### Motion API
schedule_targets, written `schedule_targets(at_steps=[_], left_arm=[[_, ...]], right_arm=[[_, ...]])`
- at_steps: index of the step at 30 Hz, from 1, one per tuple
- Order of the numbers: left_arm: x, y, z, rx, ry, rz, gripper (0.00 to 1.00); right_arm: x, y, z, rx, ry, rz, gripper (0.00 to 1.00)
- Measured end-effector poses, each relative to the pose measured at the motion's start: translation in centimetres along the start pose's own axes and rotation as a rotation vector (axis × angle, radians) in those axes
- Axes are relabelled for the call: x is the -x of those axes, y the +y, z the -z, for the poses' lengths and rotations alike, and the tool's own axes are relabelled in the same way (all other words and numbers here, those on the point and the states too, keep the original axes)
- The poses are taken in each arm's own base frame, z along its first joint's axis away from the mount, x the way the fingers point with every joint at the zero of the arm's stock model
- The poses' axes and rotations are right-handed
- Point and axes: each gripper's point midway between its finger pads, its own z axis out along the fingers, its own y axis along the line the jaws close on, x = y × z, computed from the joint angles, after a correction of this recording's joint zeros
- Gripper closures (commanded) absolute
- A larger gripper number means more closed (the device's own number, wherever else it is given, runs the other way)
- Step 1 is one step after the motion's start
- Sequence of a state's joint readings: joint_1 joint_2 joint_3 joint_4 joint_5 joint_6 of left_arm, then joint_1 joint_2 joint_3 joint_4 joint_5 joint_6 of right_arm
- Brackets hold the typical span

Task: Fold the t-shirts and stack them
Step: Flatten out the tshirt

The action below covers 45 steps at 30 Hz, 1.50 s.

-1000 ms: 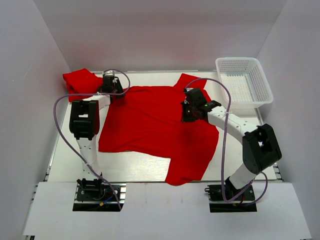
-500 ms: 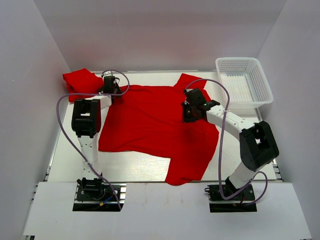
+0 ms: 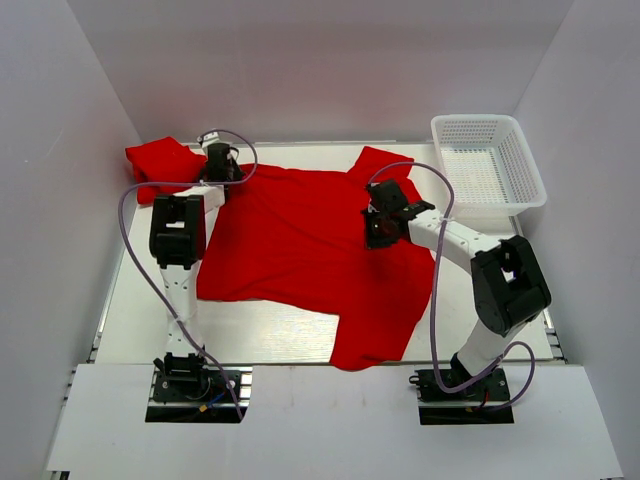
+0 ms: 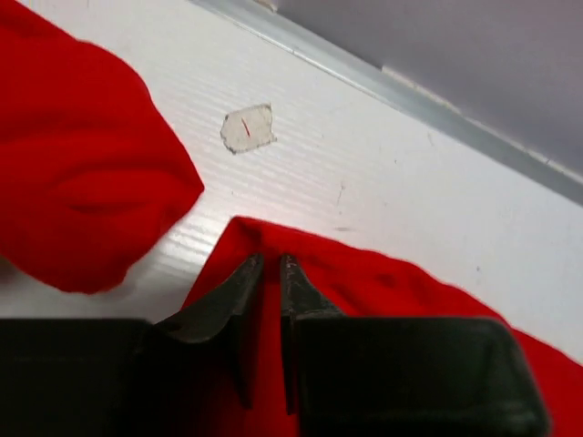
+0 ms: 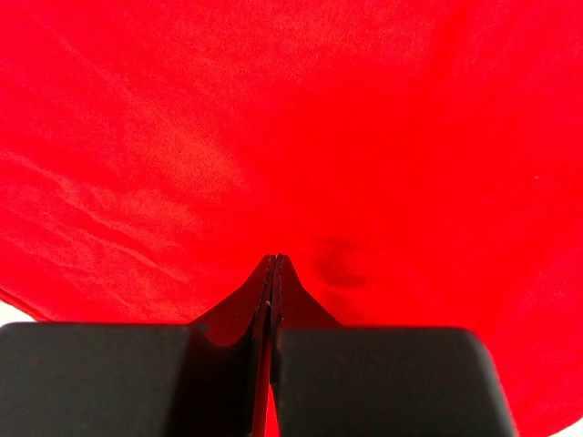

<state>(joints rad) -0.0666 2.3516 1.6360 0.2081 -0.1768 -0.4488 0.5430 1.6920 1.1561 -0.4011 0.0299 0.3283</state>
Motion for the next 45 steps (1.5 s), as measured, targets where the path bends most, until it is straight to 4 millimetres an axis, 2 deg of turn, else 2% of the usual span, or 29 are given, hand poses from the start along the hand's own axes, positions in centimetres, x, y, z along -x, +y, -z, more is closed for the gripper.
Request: schedule_targets(at_steps=[3,7,9,15,18,20,23,24,26,27,28,30,32,34,36,38,40,42,45], left_arm=[[0.7,-0.2,-0.7,-0.002,-0.028,0.013,0.66],[1.2,-0.2,-2.1,-0.006,-0.062,0.029,0.45],[0.9,-0.1,-2.3,-0.006,-0.057,0.019,0.28],[2.1,-0.6,-1.7,-0.060,-0.063,-0.021,0.22],[3.5,-1.1,0.2,-0.095,-0.058,-0.063,0.21],[5.6,-1.9,2.4,-0.129,-0.067,-0.094,0.21],[9.9,-3.5,7.1,-0.173,-0.105,-0.138,0.31],[11.5,-4.3,9.2,-0.198,-0.124,-0.152,0.51],[13.8,-5.7,13.7,-0.252,-0.158,-0.167,0.74],[14.4,-6.0,16.2,-0.276,-0.170,-0.174,0.84],[14.5,-6.2,18.6,-0.302,-0.176,-0.169,0.99],[13.0,-5.9,22.3,-0.340,-0.154,-0.152,1.00],[9.4,-5.2,24.6,-0.370,-0.090,-0.138,1.00],[4.4,-3.6,25.2,-0.354,0.027,-0.118,1.00],[-1.6,-1.3,25.4,-0.303,0.180,-0.096,1.00],[-7.3,1.3,26.4,-0.235,0.326,-0.074,1.00],[-11.5,3.8,28.0,-0.155,0.434,-0.053,1.00],[-13.5,5.5,29.5,-0.084,0.483,-0.026,1.00],[-14.4,7.1,30.6,-0.014,0.470,0.022,1.00]], right_arm=[[-0.2,-0.1,-0.2,-0.003,0.008,0.000,1.00],[-0.3,-0.2,-0.4,-0.005,0.013,-0.002,1.00],[-0.3,-0.1,-0.4,-0.005,0.012,-0.001,1.00],[-0.2,-0.4,-0.4,-0.015,0.008,-0.004,1.00],[0.3,-0.9,-0.1,-0.029,-0.008,-0.007,1.00],[0.9,-1.2,0.6,-0.034,-0.032,-0.007,1.00],[1.8,-1.5,2.1,-0.033,-0.088,-0.011,1.00],[1.9,-1.6,2.7,-0.029,-0.108,-0.015,1.00],[1.1,-2.1,3.7,-0.026,-0.130,-0.033,1.00],[0.2,-2.5,4.1,-0.030,-0.128,-0.049,1.00],[-0.9,-2.9,4.2,-0.036,-0.121,-0.068,1.00],[-3.3,-3.9,4.0,-0.056,-0.086,-0.104,1.00],[-5.8,-4.8,3.6,-0.081,-0.036,-0.145,1.00],[-8.2,-5.6,3.6,-0.101,0.006,-0.179,1.00],[-9.9,-5.9,4.1,-0.108,0.018,-0.203,1.00],[-10.4,-5.9,4.7,-0.101,0.005,-0.215,1.00],[-10.4,-5.8,5.1,-0.090,-0.012,-0.226,1.00],[-10.6,-5.8,5.0,-0.085,-0.016,-0.234,1.00],[-11.5,-5.7,4.4,-0.076,0.006,-0.248,1.00]])
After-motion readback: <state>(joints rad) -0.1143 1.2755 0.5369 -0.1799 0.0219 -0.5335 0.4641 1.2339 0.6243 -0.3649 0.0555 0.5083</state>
